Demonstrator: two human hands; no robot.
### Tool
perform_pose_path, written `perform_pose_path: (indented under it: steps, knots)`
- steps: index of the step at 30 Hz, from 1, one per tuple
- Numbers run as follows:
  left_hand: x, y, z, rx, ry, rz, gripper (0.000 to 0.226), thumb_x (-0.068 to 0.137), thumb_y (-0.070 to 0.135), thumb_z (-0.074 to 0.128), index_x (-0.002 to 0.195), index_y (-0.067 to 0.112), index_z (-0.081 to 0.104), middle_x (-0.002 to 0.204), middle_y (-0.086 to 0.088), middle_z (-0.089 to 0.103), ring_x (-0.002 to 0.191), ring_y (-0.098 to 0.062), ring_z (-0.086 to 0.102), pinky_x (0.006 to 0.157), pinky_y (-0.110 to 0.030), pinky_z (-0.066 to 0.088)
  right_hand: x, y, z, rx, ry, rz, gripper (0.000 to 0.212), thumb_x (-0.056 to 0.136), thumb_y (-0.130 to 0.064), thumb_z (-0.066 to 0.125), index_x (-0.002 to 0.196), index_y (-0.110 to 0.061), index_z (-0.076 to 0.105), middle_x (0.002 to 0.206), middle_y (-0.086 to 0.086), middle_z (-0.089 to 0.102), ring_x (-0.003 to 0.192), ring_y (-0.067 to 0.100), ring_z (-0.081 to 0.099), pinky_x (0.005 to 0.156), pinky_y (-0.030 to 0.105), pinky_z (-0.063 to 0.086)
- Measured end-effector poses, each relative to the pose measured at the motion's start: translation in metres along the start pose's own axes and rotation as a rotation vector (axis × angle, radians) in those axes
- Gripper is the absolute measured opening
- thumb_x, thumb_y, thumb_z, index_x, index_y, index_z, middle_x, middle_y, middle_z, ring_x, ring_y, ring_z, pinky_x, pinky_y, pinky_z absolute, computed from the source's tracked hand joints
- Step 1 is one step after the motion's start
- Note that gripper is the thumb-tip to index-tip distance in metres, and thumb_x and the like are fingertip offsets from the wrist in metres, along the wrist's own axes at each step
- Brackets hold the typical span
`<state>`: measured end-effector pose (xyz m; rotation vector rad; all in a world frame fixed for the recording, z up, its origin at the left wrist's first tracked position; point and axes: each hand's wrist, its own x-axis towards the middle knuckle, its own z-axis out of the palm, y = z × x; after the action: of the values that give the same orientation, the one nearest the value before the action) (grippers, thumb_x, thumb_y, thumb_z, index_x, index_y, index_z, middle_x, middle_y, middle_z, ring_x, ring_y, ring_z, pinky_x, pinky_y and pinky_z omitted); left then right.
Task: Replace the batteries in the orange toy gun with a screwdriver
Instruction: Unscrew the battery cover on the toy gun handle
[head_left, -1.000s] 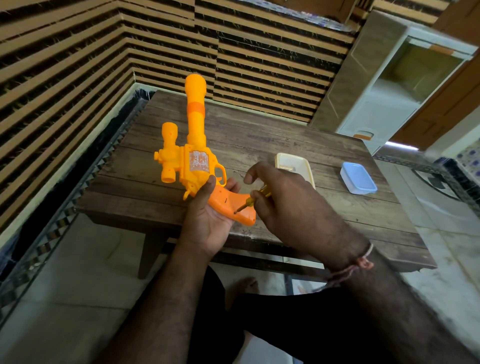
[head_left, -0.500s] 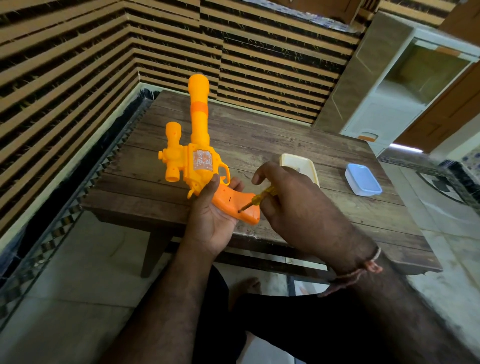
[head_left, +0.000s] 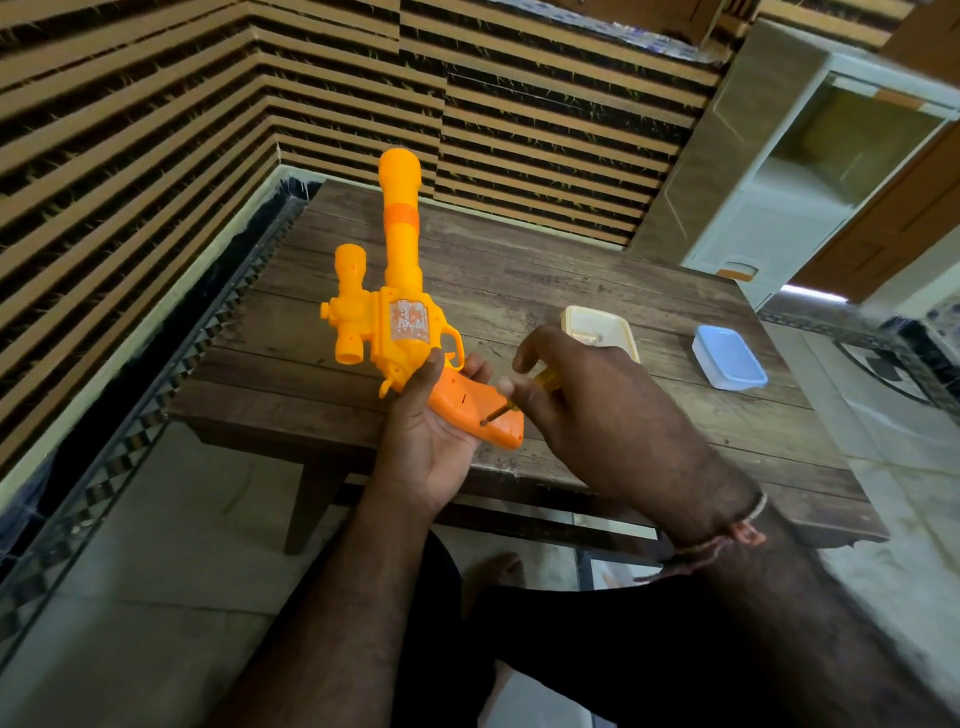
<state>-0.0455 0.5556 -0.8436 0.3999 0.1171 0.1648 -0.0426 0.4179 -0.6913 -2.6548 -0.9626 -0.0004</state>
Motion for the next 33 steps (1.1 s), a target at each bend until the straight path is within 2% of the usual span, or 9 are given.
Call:
perform_pose_path:
  steps: [4,6,11,13,18,23,26,29,33]
  knots:
    - [-0.0036,0.0,0.0073,0.006,0.071,0.01,0.098,0.055,0.04,0.092,0.14,0.015,0.049,0.108,-0.009,0.07,0.11,-0.025,0.065,0.075,-0.047,0.056,-0.002,0.0001,-0.0006,-0.045,0.001,0.005,0.014,0.096,-0.03,0.046,0.107,-0.026,0.054,0.093,0.001,0.064,0.083,0.026,0.062,0.071,0.043,0.053]
    - [-0.0044,-0.0004,0.0074,0.017,0.064,0.011,0.103,0.054,0.042,0.092,0.143,0.016,0.046,0.111,-0.009,0.071,0.115,-0.025,0.064,0.073,-0.047,0.056,-0.0039,-0.0015,-0.0027,0.003,-0.062,-0.006,0.024,0.092,-0.021,0.051,0.113,-0.029,0.052,0.101,0.0,0.061,0.088,0.023,0.061,0.075,0.043,0.053]
    - [-0.001,0.0005,0.0041,-0.022,0.049,0.014,0.108,0.067,0.038,0.086,0.154,0.013,0.027,0.109,-0.01,0.063,0.112,-0.027,0.057,0.08,-0.051,0.052,-0.0062,-0.0003,-0.0037,-0.044,-0.037,0.007,0.017,0.097,-0.038,0.045,0.108,-0.027,0.052,0.091,0.002,0.064,0.083,0.027,0.062,0.071,0.042,0.053]
    - [-0.0014,0.0007,0.0054,-0.003,0.072,0.009,0.111,0.06,0.039,0.09,0.152,0.014,0.033,0.11,-0.01,0.067,0.113,-0.026,0.061,0.078,-0.049,0.054,-0.0063,-0.0002,-0.0027,-0.09,-0.032,0.01,0.016,0.097,-0.033,0.044,0.11,-0.027,0.051,0.092,0.002,0.065,0.084,0.028,0.062,0.071,0.042,0.053]
    - [-0.0012,0.0003,0.0016,0.0,0.026,0.021,0.089,0.071,0.038,0.082,0.148,0.022,0.04,0.14,-0.017,0.055,0.131,-0.03,0.053,0.088,-0.058,0.051,-0.0056,-0.0007,-0.0021,0.075,-0.029,-0.019,0.039,0.082,-0.007,0.058,0.112,-0.031,0.051,0.103,-0.004,0.055,0.087,0.018,0.057,0.077,0.042,0.052]
    - [-0.0004,-0.0005,0.0003,-0.022,0.064,0.019,0.096,0.072,0.035,0.081,0.152,0.014,0.033,0.114,-0.012,0.062,0.107,-0.024,0.062,0.081,-0.051,0.052,-0.0034,-0.0018,0.0045,-0.084,0.037,-0.016,0.017,0.097,-0.039,0.048,0.106,-0.025,0.051,0.089,0.003,0.064,0.082,0.028,0.063,0.069,0.041,0.053]
    - [-0.0003,0.0002,0.0004,-0.019,0.069,0.023,0.098,0.066,0.036,0.087,0.149,0.017,0.039,0.119,-0.013,0.063,0.119,-0.028,0.057,0.081,-0.051,0.053,-0.0008,0.0013,0.0041,-0.039,0.056,-0.04,0.013,0.096,-0.029,0.048,0.108,-0.026,0.051,0.085,0.003,0.064,0.078,0.027,0.062,0.068,0.041,0.052]
    - [-0.0006,-0.0003,0.0007,-0.02,0.052,0.022,0.093,0.068,0.037,0.085,0.148,0.021,0.041,0.134,-0.016,0.058,0.13,-0.029,0.054,0.084,-0.054,0.052,-0.0008,0.0029,0.0021,0.106,-0.005,-0.036,0.029,0.087,-0.016,0.057,0.111,-0.031,0.051,0.096,-0.001,0.058,0.079,0.019,0.058,0.071,0.039,0.051]
    - [-0.0014,-0.0002,-0.001,-0.026,0.045,0.016,0.085,0.075,0.035,0.078,0.147,0.014,0.038,0.118,-0.012,0.062,0.115,-0.027,0.059,0.08,-0.051,0.052,-0.0015,0.0031,0.003,0.019,0.027,-0.026,0.014,0.094,-0.034,0.054,0.106,-0.027,0.052,0.09,0.001,0.06,0.078,0.023,0.06,0.068,0.039,0.051]
